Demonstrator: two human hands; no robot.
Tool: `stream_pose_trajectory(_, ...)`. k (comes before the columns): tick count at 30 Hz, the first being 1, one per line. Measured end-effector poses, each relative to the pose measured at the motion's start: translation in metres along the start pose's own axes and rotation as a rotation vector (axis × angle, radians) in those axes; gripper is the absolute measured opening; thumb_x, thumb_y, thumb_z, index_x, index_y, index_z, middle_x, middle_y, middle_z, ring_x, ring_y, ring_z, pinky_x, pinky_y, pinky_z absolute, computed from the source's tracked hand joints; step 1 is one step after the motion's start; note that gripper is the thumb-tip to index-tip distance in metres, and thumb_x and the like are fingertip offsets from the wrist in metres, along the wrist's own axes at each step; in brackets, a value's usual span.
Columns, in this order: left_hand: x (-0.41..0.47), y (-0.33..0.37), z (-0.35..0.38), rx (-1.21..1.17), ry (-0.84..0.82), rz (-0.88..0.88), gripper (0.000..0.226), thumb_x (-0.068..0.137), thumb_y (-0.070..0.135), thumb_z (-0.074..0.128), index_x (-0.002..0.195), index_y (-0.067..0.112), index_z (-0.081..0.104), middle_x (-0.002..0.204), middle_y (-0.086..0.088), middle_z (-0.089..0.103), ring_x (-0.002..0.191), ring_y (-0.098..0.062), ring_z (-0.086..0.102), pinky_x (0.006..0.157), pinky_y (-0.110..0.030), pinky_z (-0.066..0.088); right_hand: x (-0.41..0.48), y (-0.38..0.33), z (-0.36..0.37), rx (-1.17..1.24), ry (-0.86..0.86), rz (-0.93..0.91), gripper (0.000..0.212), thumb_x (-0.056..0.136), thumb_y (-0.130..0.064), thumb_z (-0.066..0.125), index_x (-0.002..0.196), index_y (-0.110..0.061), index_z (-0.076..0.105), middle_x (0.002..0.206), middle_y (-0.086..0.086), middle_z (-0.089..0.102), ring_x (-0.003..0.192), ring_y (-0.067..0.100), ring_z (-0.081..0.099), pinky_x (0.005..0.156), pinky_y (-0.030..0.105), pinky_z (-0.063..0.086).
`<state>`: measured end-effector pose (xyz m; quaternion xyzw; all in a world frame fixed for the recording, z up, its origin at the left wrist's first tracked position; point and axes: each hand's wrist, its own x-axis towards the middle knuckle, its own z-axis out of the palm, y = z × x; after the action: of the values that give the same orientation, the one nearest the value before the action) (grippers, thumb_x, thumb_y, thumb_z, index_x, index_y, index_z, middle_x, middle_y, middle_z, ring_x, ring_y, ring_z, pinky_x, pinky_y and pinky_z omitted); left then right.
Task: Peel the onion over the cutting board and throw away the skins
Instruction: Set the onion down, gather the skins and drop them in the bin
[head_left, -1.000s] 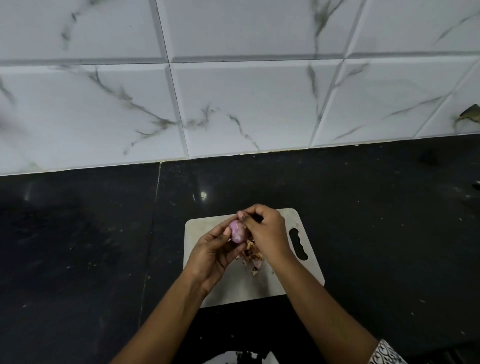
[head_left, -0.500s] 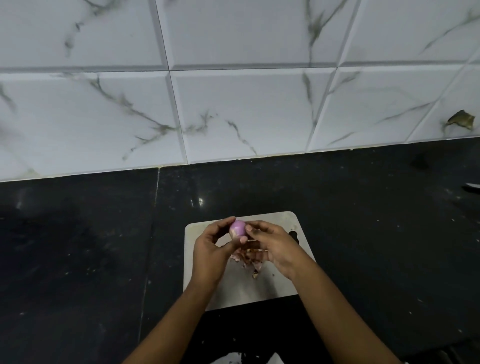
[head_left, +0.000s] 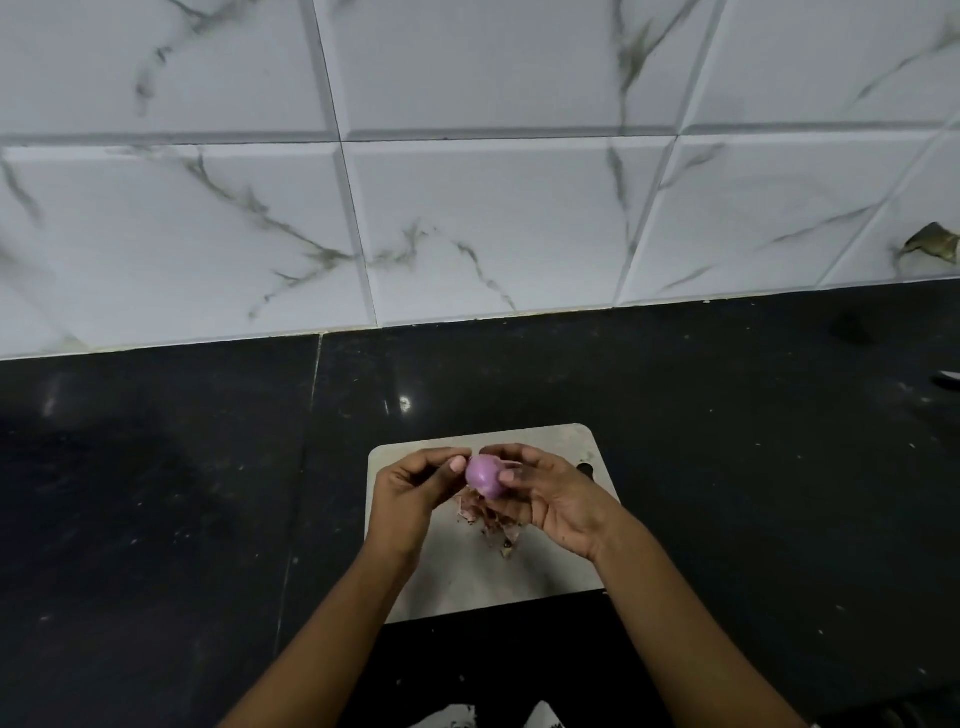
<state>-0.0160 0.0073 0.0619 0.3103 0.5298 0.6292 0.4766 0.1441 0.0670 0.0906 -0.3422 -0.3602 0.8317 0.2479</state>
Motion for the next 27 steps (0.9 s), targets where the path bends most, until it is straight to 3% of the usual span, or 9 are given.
stream_pose_trajectory(2,0.001,-0.008,-0.001,0.011,0.080,-0.048,0.019,0.093,0.012,0.053,0.095,0.011,0.071,0.091,-0.010,0.073,0.090,-0.022,0.069,0.081,-0.033,0.057,0.000,0.002,0.000,-0.143,0.056,-0.083,0.034,0.077,0.006,0.065,0.109,-0.006,0.063,0.102,0.010,0.070,0.095,0.024,0.068,0.079,0.029,0.057)
stream_pose_trajectory(5,0.001,-0.020,-0.009,0.123,0.193,-0.054,0.027,0.099,0.023,0.044,0.102,0.016,0.070,0.097,-0.005,0.071,0.094,-0.015,0.066,0.076,-0.025,0.054,-0.004,0.004,-0.007,-0.472,0.208,-0.235,0.039,0.074,0.001,0.072,0.108,-0.016,0.064,0.106,0.002,0.068,0.101,0.012,0.064,0.078,0.021,0.053)
stream_pose_trajectory(9,0.002,-0.040,-0.020,0.614,0.159,0.106,0.020,0.095,0.025,0.051,0.109,0.026,0.066,0.111,0.010,0.064,0.101,-0.004,0.057,0.076,-0.011,0.040,-0.013,0.001,-0.034,-0.707,0.439,-0.356,0.046,0.071,-0.005,0.076,0.112,-0.022,0.062,0.109,-0.007,0.064,0.098,-0.001,0.060,0.075,0.010,0.049)
stream_pose_trajectory(14,0.004,-0.061,-0.018,0.829,0.132,0.202,0.029,0.090,0.013,0.059,0.116,0.024,0.063,0.109,0.003,0.061,0.105,-0.018,0.051,0.088,-0.028,0.042,-0.017,-0.007,-0.094,-0.787,0.741,-0.361,0.048,0.073,-0.015,0.076,0.116,-0.026,0.058,0.113,-0.008,0.059,0.099,0.004,0.057,0.086,0.023,0.049)
stream_pose_trajectory(19,0.002,-0.066,-0.017,0.903,0.133,0.247,0.030,0.090,0.011,0.058,0.119,0.018,0.062,0.116,-0.001,0.062,0.112,-0.017,0.047,0.088,-0.022,0.033,-0.015,-0.017,-0.150,-0.893,0.978,-0.315,0.050,0.079,-0.014,0.069,0.124,-0.024,0.050,0.124,0.001,0.053,0.111,0.016,0.053,0.095,0.034,0.046)
stream_pose_trajectory(24,0.001,-0.066,-0.015,0.960,0.127,0.244,0.030,0.090,0.010,0.056,0.119,0.016,0.062,0.118,-0.002,0.061,0.114,-0.018,0.047,0.090,-0.022,0.033,-0.018,-0.013,-0.170,-1.000,0.974,-0.235,0.059,0.079,-0.012,0.069,0.132,-0.021,0.043,0.132,0.006,0.050,0.119,0.022,0.050,0.100,0.041,0.043)
stream_pose_trajectory(27,0.000,-0.067,-0.016,0.973,0.127,0.252,0.028,0.091,0.011,0.056,0.118,0.016,0.062,0.119,-0.001,0.062,0.115,-0.018,0.046,0.091,-0.022,0.033,-0.026,-0.014,-0.158,-1.021,0.988,-0.277,0.067,0.079,-0.015,0.070,0.137,-0.023,0.036,0.139,0.005,0.041,0.127,0.023,0.042,0.103,0.042,0.040)
